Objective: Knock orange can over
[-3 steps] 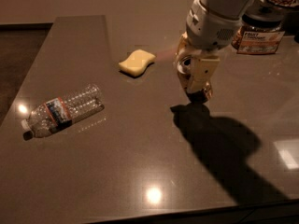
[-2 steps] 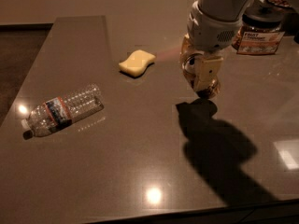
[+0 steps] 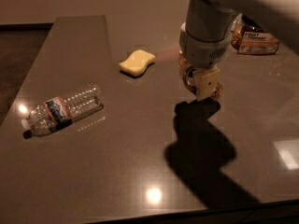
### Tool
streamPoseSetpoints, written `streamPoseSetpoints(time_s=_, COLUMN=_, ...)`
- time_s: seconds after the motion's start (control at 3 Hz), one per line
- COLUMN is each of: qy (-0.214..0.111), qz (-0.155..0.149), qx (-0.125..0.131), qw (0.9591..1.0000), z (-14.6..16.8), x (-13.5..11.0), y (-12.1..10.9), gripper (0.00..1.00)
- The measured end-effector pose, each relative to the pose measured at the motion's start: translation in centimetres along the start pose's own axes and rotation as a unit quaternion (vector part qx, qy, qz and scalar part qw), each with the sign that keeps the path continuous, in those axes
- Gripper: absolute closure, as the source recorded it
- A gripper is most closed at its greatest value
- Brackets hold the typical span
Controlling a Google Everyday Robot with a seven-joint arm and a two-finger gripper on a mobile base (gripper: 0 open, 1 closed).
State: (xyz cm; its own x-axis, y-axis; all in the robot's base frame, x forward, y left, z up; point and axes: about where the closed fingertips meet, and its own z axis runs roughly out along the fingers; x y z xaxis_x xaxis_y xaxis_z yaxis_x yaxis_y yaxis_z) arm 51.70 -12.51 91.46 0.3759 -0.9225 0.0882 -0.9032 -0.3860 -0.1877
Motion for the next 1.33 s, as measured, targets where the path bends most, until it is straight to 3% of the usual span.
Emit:
streamPoseSetpoints(time_s=0.33, qy=0.028, qz=-0.033, qx=-0.009, qw=0.9990, z=1.36, x=-0.42, y=0.23, gripper=0.37)
streamPoseSetpoints(time_s=0.67, qy=0.028, qz=-0.031, qx=-0.006, qw=0.9991, z=1.32, x=-0.33, y=0.17, gripper=0.15)
streamPoseSetpoints(time_s=1.0, qy=0.028, qz=-0.030, qx=-0.003, qw=0.9992, z=1.30, x=-0.33, y=0.08, gripper=0.00)
streamPoseSetpoints(time_s=1.33, qy=0.028, qz=-0.030, qx=-0.003, qw=0.9992, z=1.30, x=-0.33, y=0.08, gripper=0.00)
